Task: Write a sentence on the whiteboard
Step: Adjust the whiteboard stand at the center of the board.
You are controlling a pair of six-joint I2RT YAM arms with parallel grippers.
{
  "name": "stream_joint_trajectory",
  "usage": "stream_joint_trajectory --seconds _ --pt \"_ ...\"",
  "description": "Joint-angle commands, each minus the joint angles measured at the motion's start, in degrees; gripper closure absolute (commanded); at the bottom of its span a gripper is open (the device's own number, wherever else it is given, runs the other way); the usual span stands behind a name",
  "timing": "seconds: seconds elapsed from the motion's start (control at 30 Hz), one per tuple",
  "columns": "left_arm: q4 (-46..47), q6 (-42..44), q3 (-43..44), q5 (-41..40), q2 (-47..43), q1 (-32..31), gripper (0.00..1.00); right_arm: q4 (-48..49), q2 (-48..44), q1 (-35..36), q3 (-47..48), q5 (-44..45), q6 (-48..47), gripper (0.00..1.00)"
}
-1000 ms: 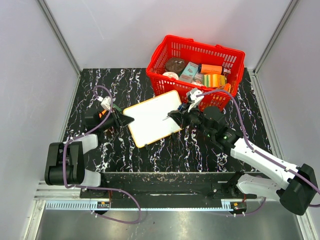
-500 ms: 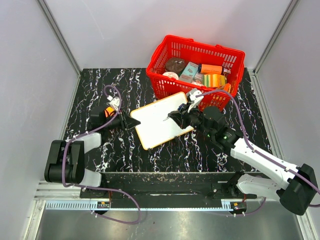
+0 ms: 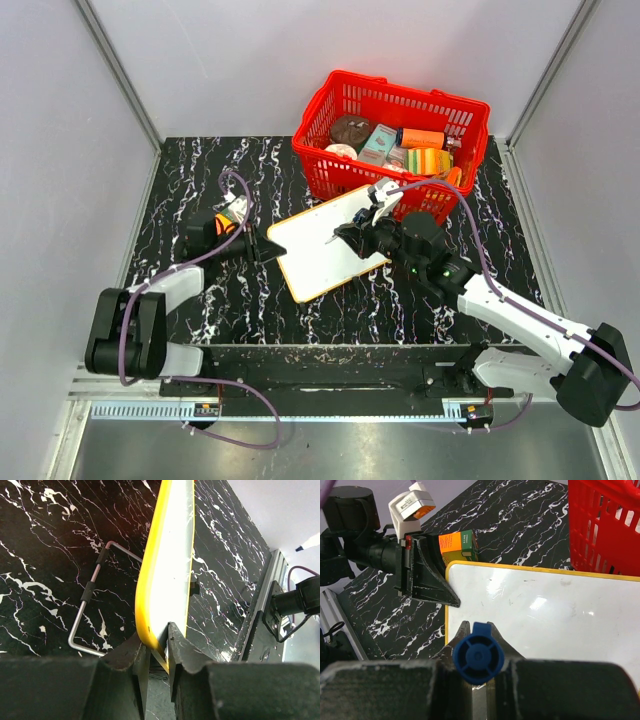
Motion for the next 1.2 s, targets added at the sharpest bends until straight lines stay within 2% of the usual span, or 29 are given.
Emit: stream_joint_trajectory --seconds 0.0,0.1,0.5,0.83,1.17 --pt "-6.8 7.5 0.3 -8.9 -7.8 -1.7 1.0 2.8 -0.1 0.3 0.9 -0.4 -0.8 1.0" --pt "-11.4 9.7 0.3 -15.1 -12.1 -4.1 1.0 2.8 0.2 0.3 0.6 -0.1 -0.9 1.0" --pt "-12.9 6.4 -1.7 -17.5 -16.7 -4.3 1.0 3.5 -0.2 0.3 0.1 -0.3 -1.0 1.0" --pt "-18.6 2.5 -5.2 -30.4 -28.8 -4.3 1.0 3.4 -1.2 0.3 -0.6 -0.5 -0.9 1.0" --pt "-23.8 -0.5 -2.6 -31.0 -31.2 -7.9 1.0 3.4 -1.7 0.3 -0.9 -0.6 -0.8 1.0"
